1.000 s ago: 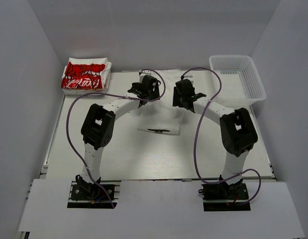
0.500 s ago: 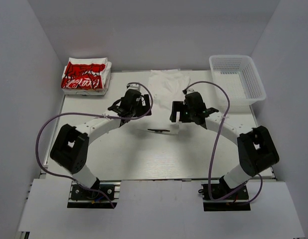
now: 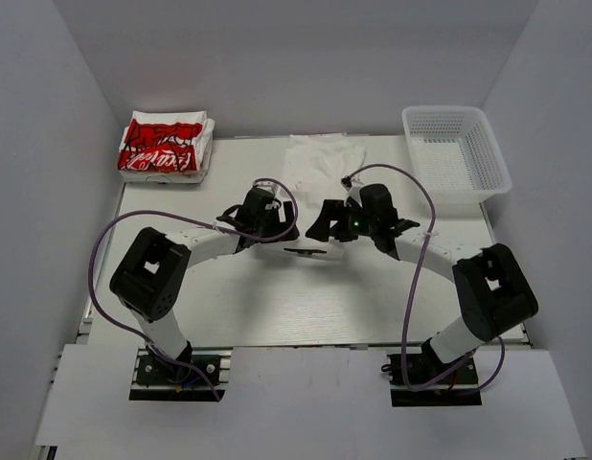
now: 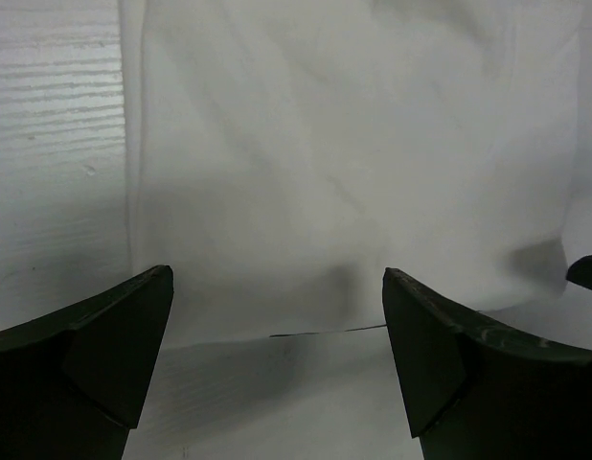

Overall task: Fold and stack the t-shirts
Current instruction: Fold the folded rectangular tshirt in 1/3 of the way

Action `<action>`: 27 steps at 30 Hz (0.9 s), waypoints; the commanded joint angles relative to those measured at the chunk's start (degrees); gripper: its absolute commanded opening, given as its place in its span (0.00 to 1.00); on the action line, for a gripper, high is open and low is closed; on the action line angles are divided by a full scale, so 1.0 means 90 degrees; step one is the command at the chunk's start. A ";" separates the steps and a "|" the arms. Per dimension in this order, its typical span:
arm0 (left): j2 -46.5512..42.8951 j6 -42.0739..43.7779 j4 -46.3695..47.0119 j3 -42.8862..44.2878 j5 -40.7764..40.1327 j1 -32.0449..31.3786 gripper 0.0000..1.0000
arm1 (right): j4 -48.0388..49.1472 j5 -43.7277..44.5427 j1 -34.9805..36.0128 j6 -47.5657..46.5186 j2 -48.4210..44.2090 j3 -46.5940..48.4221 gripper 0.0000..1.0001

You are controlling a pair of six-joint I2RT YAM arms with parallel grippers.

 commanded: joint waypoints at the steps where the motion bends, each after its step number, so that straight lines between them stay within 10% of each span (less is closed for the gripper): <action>1: 0.0008 -0.0103 0.0209 -0.0110 0.0214 0.0002 1.00 | 0.0872 -0.0689 -0.0030 0.0436 0.0374 -0.0517 0.90; 14: 0.0262 -0.0220 -0.0317 -0.0452 0.0009 0.0070 1.00 | 0.1812 -0.0290 -0.0303 0.0653 0.1371 -0.1838 0.90; 27: -0.1876 -0.0141 -0.0961 -0.0725 -0.1045 0.0011 1.00 | -0.0961 0.1400 -0.0225 -0.0667 -0.1509 -0.1241 0.90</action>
